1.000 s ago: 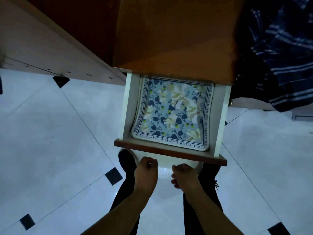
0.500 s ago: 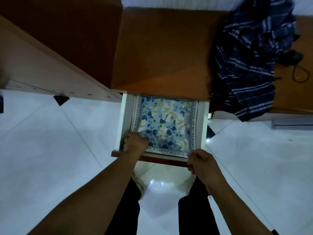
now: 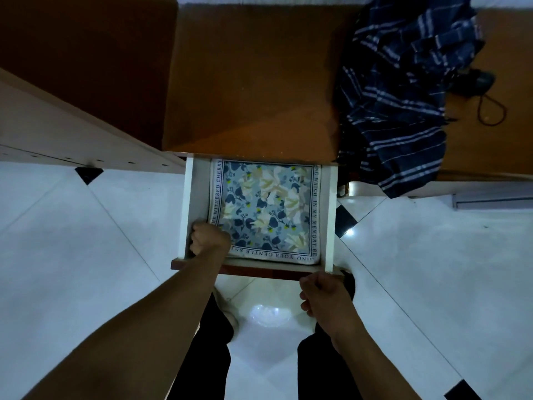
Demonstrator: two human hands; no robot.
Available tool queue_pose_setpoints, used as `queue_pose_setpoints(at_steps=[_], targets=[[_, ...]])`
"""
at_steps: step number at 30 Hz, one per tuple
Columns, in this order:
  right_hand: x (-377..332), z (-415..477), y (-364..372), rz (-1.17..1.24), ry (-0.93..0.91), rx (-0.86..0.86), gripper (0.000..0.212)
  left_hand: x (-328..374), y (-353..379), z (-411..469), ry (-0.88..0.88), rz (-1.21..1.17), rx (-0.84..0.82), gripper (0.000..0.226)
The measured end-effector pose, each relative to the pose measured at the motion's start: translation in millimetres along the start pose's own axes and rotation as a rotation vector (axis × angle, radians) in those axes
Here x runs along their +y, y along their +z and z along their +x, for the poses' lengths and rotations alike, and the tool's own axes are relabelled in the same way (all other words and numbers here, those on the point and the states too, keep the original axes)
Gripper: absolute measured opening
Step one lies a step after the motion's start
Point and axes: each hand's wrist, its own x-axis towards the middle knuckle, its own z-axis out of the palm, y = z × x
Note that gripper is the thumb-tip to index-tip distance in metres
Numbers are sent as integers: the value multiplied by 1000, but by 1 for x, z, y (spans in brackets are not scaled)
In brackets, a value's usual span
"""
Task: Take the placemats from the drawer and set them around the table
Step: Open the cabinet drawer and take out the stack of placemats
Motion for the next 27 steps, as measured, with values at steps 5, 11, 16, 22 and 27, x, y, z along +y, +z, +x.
queue_pose_setpoints(at_steps=[5,11,16,22,27], targets=[[-6,-1,-2,20,12,5,20,7,-6,-2,-48,-174,7,40],[-22,5,-2,137,39,30,15,0,-34,6,-366,-686,-411,17],[-36,14,2,365,228,69,26,-5,-75,-19,-325,-957,-594,4],[-47,23,3,662,415,-21,39,-39,-107,-35,-223,-1101,-808,48],[-37,39,-3,728,408,-14,32,-64,-115,-43,-206,-1015,-862,36]])
